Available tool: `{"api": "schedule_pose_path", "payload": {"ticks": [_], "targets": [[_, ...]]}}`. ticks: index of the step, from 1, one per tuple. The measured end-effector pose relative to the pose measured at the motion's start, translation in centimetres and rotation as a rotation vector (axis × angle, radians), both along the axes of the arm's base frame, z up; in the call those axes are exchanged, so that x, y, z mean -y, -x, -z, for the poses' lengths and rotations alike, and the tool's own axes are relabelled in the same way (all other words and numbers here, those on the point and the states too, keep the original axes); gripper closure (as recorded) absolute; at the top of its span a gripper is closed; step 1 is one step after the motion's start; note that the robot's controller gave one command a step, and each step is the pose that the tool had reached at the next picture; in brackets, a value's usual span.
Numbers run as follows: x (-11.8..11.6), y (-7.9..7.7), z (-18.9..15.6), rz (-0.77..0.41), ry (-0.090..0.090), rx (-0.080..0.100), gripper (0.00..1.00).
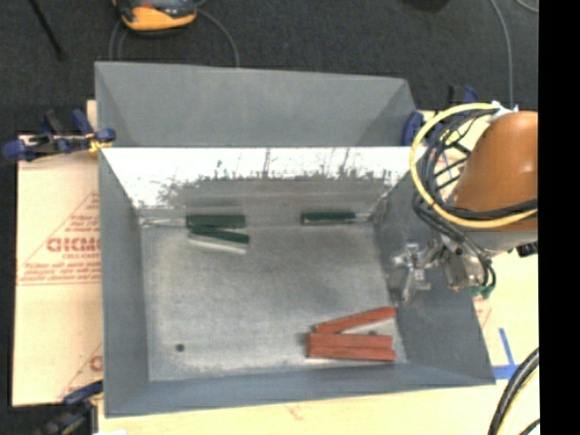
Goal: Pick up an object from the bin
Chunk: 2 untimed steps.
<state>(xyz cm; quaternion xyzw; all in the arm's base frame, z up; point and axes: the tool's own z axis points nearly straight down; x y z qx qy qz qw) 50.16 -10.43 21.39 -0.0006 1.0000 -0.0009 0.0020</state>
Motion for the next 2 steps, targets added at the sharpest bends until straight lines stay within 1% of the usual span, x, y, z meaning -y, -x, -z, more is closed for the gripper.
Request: {"api": "schedule_pose_path", "payload": {"ticks": [1, 2], "targets": [[0.0, 0.0, 0.0, -0.001, 0.0, 0.0, 0.0], [-0.01, 0.0, 0.0, -0.002, 0.0, 0.0, 0.0]]}}
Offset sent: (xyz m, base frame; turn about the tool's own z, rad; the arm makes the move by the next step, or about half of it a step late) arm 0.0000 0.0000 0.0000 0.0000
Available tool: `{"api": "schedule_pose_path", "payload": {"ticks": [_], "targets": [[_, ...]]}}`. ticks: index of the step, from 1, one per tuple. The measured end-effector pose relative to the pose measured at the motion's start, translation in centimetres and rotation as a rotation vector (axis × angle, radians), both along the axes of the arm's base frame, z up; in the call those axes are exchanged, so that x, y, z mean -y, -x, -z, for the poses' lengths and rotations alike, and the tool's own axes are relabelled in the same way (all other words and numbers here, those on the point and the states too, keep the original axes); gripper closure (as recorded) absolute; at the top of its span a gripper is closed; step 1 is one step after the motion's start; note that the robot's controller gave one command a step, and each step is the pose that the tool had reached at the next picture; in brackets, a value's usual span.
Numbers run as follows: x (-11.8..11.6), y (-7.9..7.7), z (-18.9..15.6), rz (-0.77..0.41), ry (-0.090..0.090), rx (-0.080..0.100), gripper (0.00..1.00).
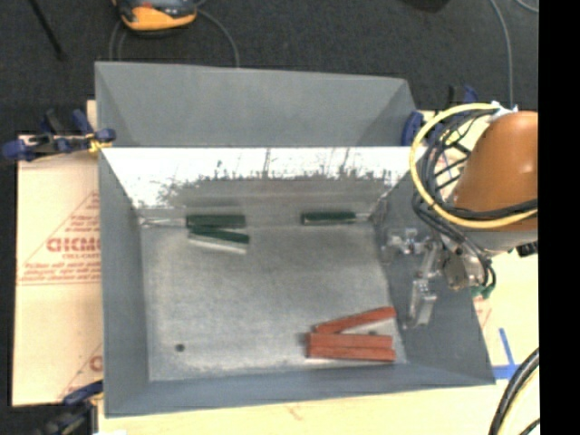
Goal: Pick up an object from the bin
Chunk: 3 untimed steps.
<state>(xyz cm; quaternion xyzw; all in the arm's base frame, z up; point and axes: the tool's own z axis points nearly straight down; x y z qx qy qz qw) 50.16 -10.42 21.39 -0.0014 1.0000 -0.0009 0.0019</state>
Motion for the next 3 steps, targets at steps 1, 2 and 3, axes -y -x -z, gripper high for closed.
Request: {"api": "schedule_pose_path", "payload": {"ticks": [1, 2, 3], "targets": [[-0.1, 0.5, 4.3, -0.045, 0.002, 0.007, 0.0], [1.1, 0.6, 11.2, -0.048, 0.0, 0.004, 0.0], [0.9, 0.1, 14.0, -0.177, 0.001, 0.0, 1.0]]}}
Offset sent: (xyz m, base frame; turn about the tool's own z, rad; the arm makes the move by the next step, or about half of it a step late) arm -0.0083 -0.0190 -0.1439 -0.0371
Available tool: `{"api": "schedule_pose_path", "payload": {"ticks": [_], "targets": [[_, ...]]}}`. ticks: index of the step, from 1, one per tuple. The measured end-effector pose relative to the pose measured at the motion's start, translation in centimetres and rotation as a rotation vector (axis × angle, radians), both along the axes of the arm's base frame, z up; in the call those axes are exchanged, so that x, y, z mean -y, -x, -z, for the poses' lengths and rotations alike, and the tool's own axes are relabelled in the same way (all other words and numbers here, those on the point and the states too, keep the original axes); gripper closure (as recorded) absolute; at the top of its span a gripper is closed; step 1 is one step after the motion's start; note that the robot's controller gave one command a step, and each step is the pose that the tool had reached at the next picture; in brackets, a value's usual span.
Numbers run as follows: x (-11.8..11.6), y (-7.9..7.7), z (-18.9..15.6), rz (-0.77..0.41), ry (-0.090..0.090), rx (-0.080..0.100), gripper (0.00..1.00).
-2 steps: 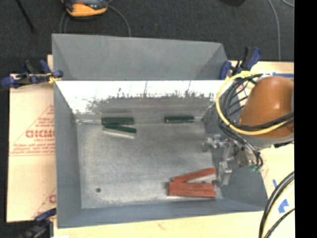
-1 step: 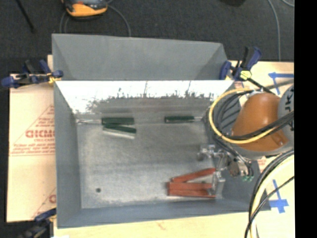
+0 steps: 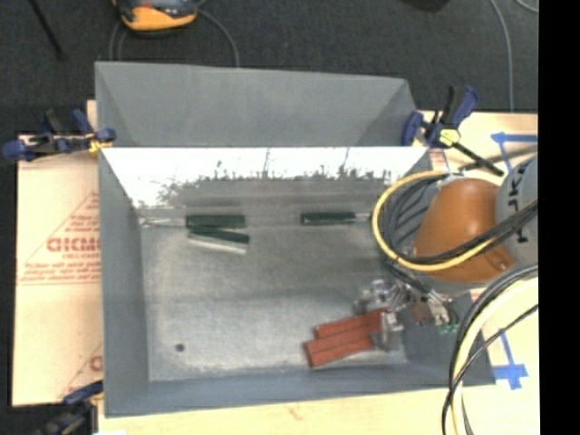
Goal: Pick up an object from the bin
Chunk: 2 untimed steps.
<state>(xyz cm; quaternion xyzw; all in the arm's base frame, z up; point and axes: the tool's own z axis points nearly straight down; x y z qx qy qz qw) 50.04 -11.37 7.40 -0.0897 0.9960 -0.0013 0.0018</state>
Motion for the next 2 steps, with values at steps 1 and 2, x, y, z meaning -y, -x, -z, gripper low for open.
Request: {"api": "schedule_pose_path", "payload": {"ticks": [1, 2], "targets": [[0.0, 0.0, 0.0, -0.001, 0.0, 0.0, 1.0], [0.5, 0.8, -4.0, 0.091, -0.004, -0.003, 1.0]]}}
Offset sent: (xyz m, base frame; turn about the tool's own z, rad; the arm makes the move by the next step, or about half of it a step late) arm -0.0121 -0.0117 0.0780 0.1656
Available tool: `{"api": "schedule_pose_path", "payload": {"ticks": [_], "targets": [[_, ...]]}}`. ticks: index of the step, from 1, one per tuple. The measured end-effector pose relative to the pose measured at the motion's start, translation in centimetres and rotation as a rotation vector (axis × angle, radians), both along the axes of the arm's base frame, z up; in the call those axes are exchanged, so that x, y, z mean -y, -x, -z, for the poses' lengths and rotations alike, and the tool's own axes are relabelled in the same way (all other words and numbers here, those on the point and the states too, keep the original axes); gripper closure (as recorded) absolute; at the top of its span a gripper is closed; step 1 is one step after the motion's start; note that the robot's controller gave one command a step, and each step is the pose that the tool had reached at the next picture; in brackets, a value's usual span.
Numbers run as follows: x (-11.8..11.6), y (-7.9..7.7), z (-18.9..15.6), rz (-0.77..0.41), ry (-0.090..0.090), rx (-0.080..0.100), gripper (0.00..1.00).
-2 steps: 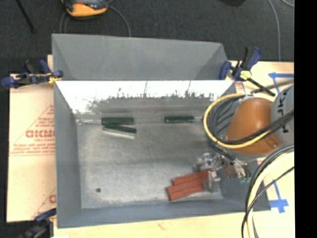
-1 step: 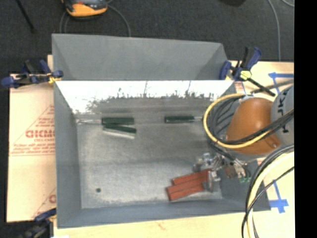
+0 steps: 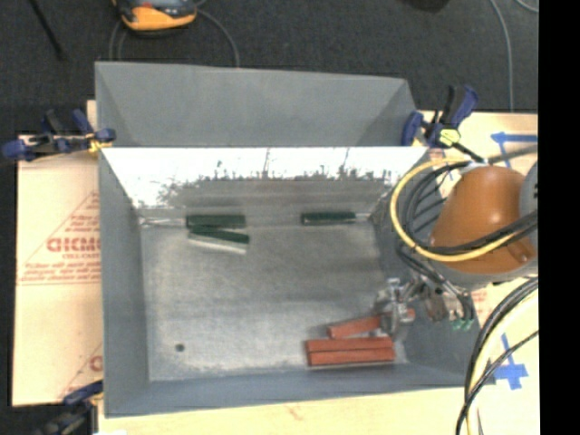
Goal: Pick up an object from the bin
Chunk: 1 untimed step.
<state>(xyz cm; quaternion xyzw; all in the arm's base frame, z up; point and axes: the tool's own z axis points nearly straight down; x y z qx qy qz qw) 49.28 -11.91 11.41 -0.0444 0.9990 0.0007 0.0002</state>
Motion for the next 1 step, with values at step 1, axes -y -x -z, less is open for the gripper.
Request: {"api": "schedule_pose_path", "payload": {"ticks": [1], "targets": [[-7.41, 0.24, -16.54, -0.133, 0.002, 0.005, 1.0]]}}
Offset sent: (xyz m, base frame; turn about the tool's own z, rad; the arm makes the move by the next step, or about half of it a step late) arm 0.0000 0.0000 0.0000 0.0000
